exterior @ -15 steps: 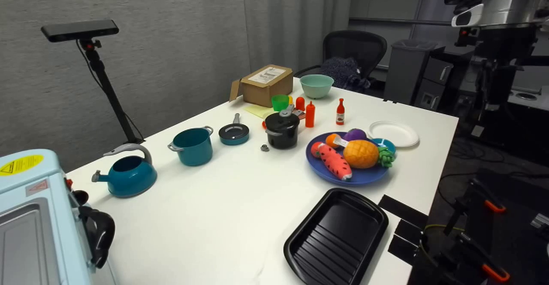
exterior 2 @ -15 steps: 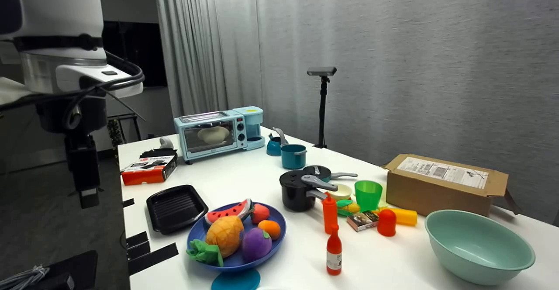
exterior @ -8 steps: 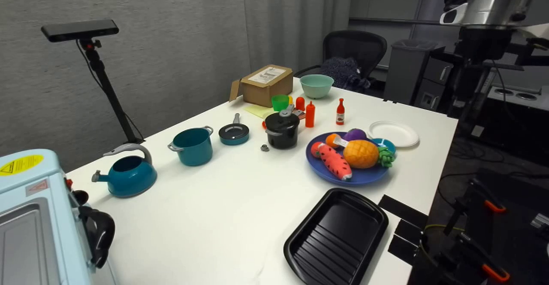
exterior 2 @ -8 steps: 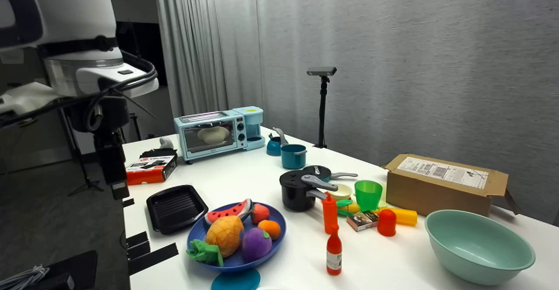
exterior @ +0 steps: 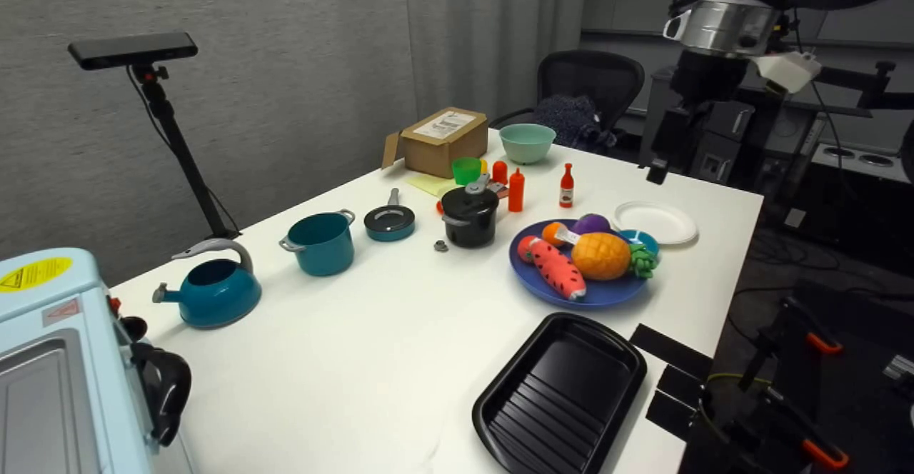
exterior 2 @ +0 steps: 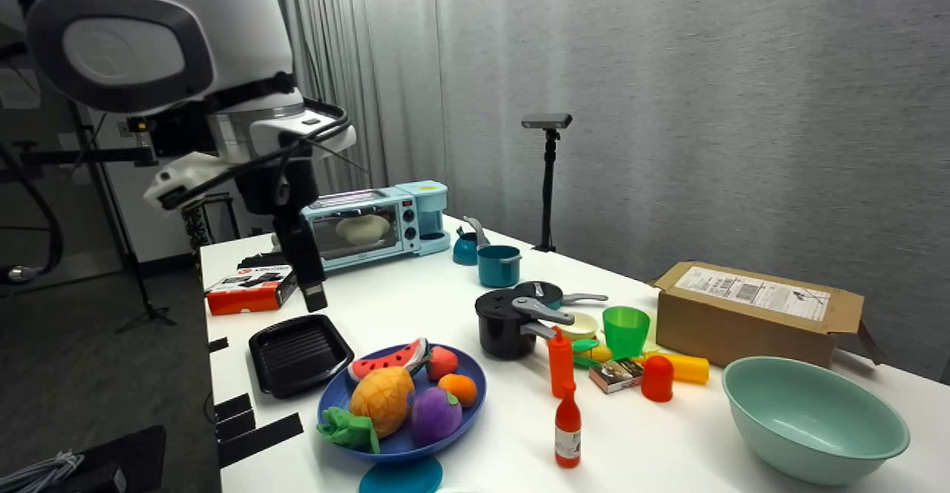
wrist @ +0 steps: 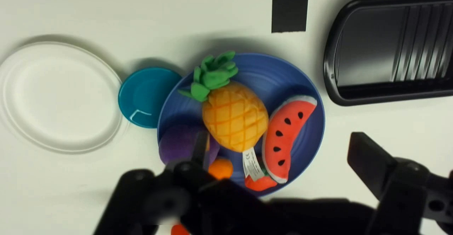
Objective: Pick up the lid and put it on the table
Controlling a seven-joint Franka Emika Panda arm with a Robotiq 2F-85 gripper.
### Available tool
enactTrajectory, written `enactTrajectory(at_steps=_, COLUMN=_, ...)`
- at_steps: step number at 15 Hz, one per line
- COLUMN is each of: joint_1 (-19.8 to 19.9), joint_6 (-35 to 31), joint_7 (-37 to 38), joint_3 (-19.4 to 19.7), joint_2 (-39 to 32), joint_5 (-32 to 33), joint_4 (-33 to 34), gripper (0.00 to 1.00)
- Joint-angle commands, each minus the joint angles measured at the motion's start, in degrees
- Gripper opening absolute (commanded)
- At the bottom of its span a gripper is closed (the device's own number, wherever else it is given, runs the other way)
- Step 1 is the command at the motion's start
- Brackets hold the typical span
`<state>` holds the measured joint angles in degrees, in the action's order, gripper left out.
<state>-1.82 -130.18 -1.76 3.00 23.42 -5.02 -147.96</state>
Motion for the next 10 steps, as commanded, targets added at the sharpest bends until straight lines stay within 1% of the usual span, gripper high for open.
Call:
enactTrajectory(at_steps=1, joint_1=0.46, joint_6=-2.13, joint_7=4.3, joint_3=-2.08, joint_2=-12.23, joint_5=-0.44, joint_4=11.32, gripper=1.0)
enactTrajectory(at_steps=4, joint_1=0.86, joint_6=-2.06, joint_7=7.22, joint_3=-2.52, joint_2=-19.43, joint_5=0.23, joint_4=19.01, gripper=1.0)
enactTrajectory(at_steps=6, joint_1=0.68, joint_6=-0.09, joint_7=6.83, joint_3=-2.35, joint_2=-21.96, joint_5=-0.1, joint_4=23.17, gripper=1.0)
enactTrajectory(at_steps=7, joint_1=0.58, joint_6=-2.4, joint_7=6.38, joint_3=-2.44, joint_2=-18.48, joint_5=0.01, joint_4=17.92, gripper=1.0)
enactTrajectory(at_steps=10, joint_1=0.57, joint_6=-2.14, joint_7=6.41, joint_3=-2.44, joint_2=-21.6, joint_5=0.05, joint_4=21.57, gripper=1.0)
